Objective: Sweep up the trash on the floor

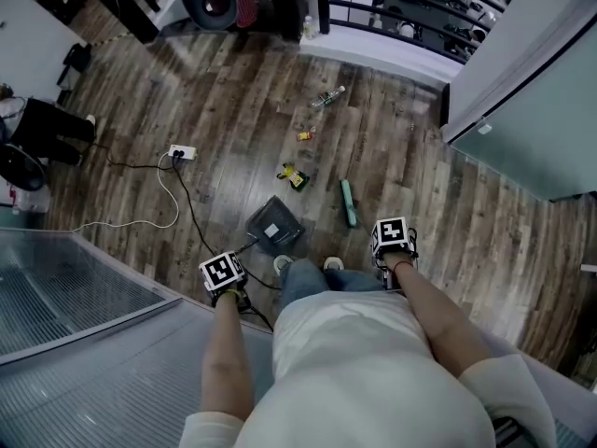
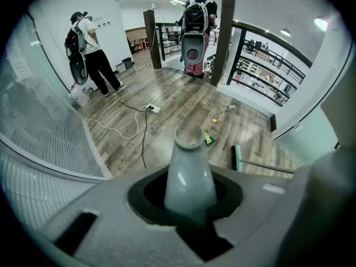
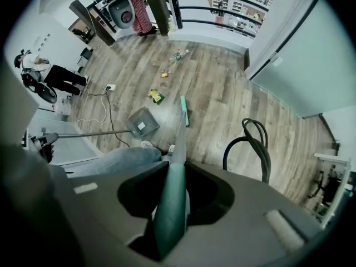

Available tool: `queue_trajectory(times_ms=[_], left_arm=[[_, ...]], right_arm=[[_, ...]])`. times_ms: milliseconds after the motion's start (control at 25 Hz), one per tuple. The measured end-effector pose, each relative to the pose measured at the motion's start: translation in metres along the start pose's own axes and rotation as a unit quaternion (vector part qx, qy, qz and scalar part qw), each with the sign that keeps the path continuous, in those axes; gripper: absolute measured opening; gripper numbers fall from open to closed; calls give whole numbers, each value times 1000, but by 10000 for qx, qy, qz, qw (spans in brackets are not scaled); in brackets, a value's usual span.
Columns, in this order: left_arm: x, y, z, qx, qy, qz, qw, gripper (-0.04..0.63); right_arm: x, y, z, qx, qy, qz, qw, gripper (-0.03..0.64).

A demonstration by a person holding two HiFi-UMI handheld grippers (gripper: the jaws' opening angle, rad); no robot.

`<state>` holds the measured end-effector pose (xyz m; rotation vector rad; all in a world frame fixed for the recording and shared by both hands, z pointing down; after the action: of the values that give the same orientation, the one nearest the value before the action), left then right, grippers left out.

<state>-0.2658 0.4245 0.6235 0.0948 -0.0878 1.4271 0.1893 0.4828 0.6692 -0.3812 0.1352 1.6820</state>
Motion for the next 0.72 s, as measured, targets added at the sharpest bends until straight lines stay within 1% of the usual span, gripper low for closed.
queue_trajectory(times_ms=[120, 320, 560, 720], left_arm=[[-12, 3, -10, -234, -211, -59, 9995, 94], [-25, 3, -20, -283, -394, -183, 9987, 94], [-43, 4, -23, -325, -455, -387, 9977, 93], [-55, 9, -19, -377, -454, -363, 9976, 94]], right_arm=[[-4, -2, -7, -30, -68, 15, 10000, 98], [-10, 3, -14, -91, -212, 17, 9997, 98], [-29, 13, -23, -236, -280, 94, 9993, 98], [-43, 20, -26, -208, -268, 75, 9994, 98]])
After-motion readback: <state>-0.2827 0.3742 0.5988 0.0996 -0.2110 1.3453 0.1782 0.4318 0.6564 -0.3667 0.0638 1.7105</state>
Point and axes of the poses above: the fingertips, and each gripper's own axes: z forward along the fingers, y to its left, x out of its underside, the point moved 4 cm from there along -z, backward along the fingers, and after that the axes turned 12 degrees about y, right-handed, at the moved point
